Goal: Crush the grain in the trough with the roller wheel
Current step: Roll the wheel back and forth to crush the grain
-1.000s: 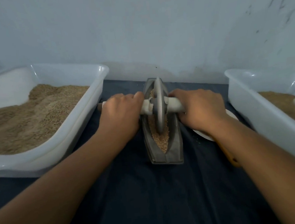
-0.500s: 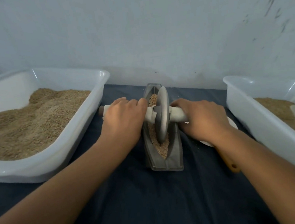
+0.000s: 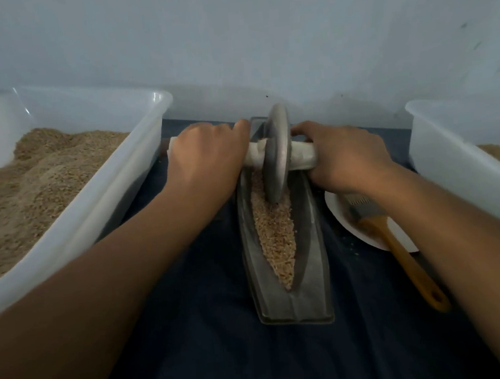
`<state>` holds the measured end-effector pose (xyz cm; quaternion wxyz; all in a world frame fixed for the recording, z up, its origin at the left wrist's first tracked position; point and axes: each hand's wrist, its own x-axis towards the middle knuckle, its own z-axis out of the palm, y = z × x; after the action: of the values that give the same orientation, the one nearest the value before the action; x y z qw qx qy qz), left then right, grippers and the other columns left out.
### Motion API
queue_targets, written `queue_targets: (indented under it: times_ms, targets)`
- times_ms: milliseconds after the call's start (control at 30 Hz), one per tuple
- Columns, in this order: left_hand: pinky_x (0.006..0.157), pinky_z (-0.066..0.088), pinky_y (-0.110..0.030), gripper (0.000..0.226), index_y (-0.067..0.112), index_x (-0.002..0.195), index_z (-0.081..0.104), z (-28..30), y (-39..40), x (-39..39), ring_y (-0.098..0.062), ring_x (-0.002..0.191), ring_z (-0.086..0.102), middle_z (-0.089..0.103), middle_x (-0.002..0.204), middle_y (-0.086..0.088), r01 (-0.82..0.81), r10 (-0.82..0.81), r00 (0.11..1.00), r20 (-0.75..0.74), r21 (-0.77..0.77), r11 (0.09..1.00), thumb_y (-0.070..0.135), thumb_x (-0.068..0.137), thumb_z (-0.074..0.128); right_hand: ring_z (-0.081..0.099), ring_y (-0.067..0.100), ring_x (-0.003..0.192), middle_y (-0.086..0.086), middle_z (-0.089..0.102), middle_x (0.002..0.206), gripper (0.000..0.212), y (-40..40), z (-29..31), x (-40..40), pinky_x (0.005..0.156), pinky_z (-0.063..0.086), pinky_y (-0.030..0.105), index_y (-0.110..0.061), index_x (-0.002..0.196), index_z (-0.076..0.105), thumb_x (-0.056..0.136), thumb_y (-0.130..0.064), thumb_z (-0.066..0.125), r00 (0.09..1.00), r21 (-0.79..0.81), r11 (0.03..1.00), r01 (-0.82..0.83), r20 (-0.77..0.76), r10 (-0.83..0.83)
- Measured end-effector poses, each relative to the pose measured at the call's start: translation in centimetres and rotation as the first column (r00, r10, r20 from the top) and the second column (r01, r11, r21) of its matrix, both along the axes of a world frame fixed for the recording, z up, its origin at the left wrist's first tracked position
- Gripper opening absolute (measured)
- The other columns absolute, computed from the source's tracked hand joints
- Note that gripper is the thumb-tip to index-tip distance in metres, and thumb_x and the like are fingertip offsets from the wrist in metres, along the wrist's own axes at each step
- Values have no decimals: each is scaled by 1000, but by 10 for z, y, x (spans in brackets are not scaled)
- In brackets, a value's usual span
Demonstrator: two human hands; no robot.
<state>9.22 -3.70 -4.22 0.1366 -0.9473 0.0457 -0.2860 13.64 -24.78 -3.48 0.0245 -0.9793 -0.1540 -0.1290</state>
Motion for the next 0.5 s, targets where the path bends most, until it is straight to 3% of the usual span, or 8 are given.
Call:
queue_targets:
  times_ms: [233,367,500]
  targets:
    - [56,36,-35,38,17,130,46,0,1,8,-29,84,66,67,98,-4,1,-1,1000,7,-58,998,17,95,61,63,25,107,-8,66,127,78,1,11,17,65,43,34,-53,144,32,79,-46,74,997,-32,998,-59,-53,57]
    - [59,37,-34,40,18,130,47,-3,3,3,-27,84,65,65,96,-3,12,-11,1000,5,-73,997,17,93,63,65,26,102,-5,69,118,74,3,10,7,64,39,33,-53,142,35,78,-43,72,999,-47,998,-35,-11,35]
    - [60,33,-31,32,20,120,51,-4,-2,-13,-21,81,63,63,87,2,-16,16,999,51,6,1000,16,91,63,66,25,97,-8,69,110,67,-1,1,-11,65,41,34,-55,136,42,77,-41,69,1000,-9,1000,-4,14,4]
